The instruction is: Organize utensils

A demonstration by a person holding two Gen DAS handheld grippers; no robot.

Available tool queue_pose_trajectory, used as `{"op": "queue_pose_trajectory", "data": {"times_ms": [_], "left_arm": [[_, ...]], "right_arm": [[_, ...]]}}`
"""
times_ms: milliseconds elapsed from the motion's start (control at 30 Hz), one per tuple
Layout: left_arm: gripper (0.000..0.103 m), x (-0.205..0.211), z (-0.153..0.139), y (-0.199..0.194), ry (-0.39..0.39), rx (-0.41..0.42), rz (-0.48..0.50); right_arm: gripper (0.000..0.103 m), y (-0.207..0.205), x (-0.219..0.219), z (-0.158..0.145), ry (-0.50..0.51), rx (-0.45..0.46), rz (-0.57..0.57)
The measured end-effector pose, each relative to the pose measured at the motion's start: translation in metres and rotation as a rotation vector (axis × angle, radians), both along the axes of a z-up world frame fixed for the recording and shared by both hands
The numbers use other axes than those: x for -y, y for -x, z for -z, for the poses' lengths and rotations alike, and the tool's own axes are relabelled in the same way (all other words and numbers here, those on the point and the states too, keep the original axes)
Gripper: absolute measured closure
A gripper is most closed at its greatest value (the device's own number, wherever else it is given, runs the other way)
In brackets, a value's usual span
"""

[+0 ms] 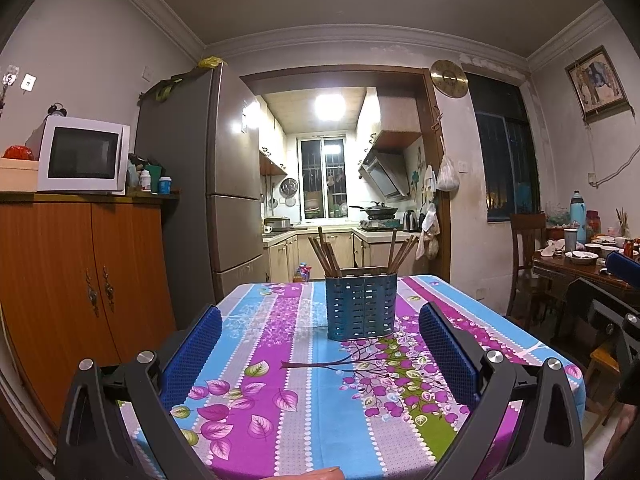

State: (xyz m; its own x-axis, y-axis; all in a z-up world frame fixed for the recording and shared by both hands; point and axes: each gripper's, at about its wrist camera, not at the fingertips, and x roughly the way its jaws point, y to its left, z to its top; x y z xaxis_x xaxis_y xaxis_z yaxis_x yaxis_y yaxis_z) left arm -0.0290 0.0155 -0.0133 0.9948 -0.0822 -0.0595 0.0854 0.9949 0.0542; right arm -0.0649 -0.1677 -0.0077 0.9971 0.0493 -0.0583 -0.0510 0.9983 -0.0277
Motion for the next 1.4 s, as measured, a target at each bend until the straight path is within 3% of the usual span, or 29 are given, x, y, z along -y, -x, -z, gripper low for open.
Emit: {"op": "queue_pose_trajectory", "data": {"times_ms": [1167, 1333, 1400], "left_arm": [[0.005, -0.002, -0.002, -0.002, 0.004, -0.015, 0.012], [0.005, 0.001, 0.002, -0.009, 0.001, -0.042, 0.011], [0.005, 0.001, 0.007, -0.019, -0.003, -0.094, 0.0]], "right_arm": [[0.005, -0.002, 0.001, -0.003, -0.004, -0.009, -0.006], [0.005, -0.005, 0.0, -0.003, -0.001, -0.017, -0.008], [0.005, -0.007, -0.001, -0.002, 0.002, -0.02, -0.011]]}}
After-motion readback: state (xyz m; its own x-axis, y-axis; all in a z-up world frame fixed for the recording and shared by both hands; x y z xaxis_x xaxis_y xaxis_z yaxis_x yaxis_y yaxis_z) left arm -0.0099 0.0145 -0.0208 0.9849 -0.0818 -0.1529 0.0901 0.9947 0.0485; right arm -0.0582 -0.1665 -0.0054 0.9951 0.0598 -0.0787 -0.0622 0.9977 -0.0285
